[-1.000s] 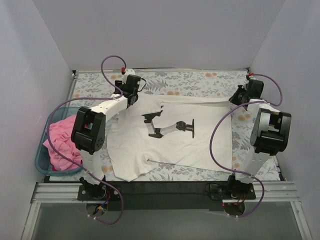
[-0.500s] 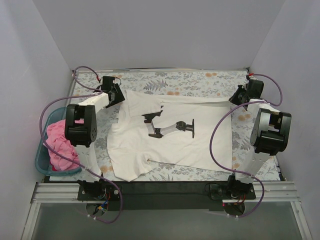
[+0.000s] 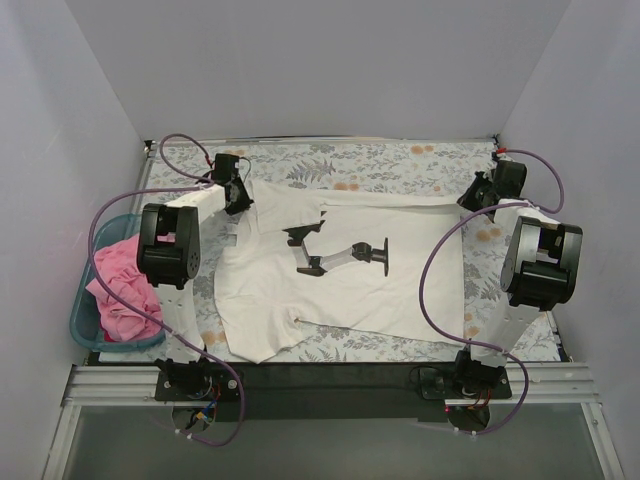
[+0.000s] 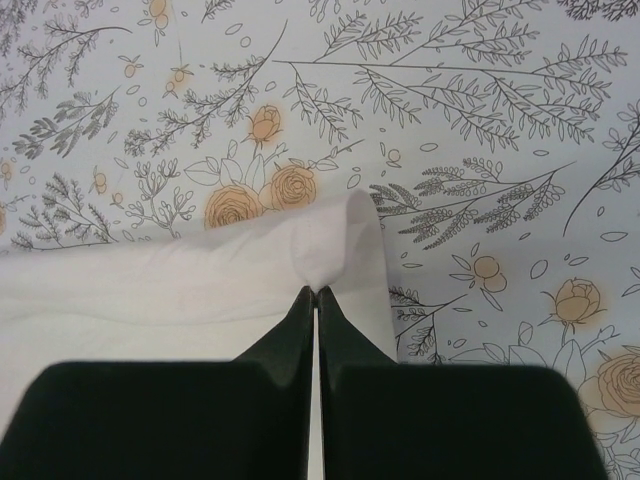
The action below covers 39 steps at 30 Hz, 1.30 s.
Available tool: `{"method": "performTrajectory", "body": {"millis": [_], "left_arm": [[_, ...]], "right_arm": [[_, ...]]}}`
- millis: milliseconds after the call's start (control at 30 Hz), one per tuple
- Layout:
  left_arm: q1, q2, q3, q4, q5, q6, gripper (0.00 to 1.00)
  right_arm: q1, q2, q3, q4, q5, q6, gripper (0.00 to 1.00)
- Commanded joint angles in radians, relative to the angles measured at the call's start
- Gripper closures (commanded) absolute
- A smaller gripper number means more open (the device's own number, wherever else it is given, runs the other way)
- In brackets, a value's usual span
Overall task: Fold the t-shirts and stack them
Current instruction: Flatten the tshirt out
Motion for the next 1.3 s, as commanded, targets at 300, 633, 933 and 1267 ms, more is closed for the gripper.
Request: {"method": "performTrajectory", "body": {"millis": [300, 633, 933, 1267], "left_arm": [[-0.255, -0.094, 0.106, 0.015, -0.892, 0.472, 1.00], [-0.257, -0.257, -0.095, 0.104, -0.676, 0.289, 0.64], [-0.142, -0.349, -0.205, -0.006, -0.285, 0.005, 0.50], [-0.070, -0.459, -0.434, -0.037, -0.122, -0.133, 0.51]], "right_arm": [[0.000, -0.041, -0.017, 0.021, 0.025, -0.012, 0.99], [-0.001, -0.040, -0.021, 0.018, 0.051, -0.015, 0.99], [-0.013, -0.035, 0.038, -0.036, 0.120, -0.015, 0.99], [-0.063, 0.024, 0.117, -0.117, 0.230, 0.016, 0.99]]}}
